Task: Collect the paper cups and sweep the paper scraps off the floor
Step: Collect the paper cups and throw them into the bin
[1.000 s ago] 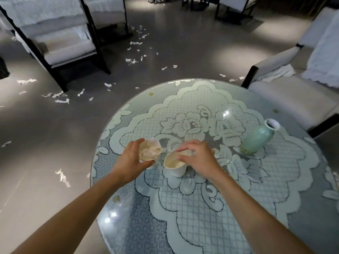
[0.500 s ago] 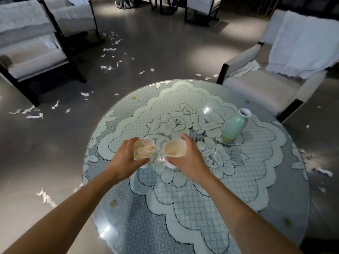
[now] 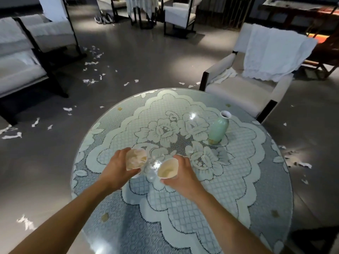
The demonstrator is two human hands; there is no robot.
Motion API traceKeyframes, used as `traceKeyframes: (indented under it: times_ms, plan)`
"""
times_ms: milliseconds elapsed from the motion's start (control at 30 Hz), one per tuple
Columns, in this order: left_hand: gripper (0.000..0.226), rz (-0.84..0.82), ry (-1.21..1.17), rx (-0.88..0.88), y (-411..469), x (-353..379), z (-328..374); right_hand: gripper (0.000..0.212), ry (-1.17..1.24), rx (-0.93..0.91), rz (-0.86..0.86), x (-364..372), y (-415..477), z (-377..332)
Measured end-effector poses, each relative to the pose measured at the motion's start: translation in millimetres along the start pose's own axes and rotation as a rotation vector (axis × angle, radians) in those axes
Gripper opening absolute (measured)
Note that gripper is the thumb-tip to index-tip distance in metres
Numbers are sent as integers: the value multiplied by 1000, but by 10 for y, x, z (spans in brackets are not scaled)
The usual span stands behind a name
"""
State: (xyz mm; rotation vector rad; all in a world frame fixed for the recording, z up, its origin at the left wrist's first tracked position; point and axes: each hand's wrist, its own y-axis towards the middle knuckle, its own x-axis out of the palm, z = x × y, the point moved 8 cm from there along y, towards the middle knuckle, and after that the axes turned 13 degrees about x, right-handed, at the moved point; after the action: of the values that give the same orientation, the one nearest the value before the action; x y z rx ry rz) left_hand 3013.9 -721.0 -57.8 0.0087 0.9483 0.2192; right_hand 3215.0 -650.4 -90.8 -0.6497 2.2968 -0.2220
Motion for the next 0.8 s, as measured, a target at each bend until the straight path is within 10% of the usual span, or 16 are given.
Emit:
traceKeyframes:
  times_ms: [200,467,800]
  plan:
    - [77,28,32,-111,-66,-41,-197,118,77,-31,-162,80,47,-93]
    - [77,125,52,-176,-126,-34,-183,58,-221,146,90,-504,731,560]
    - [77,185,63,-253,-295,-6,-174,19,-208,-194,132,-150,803,144]
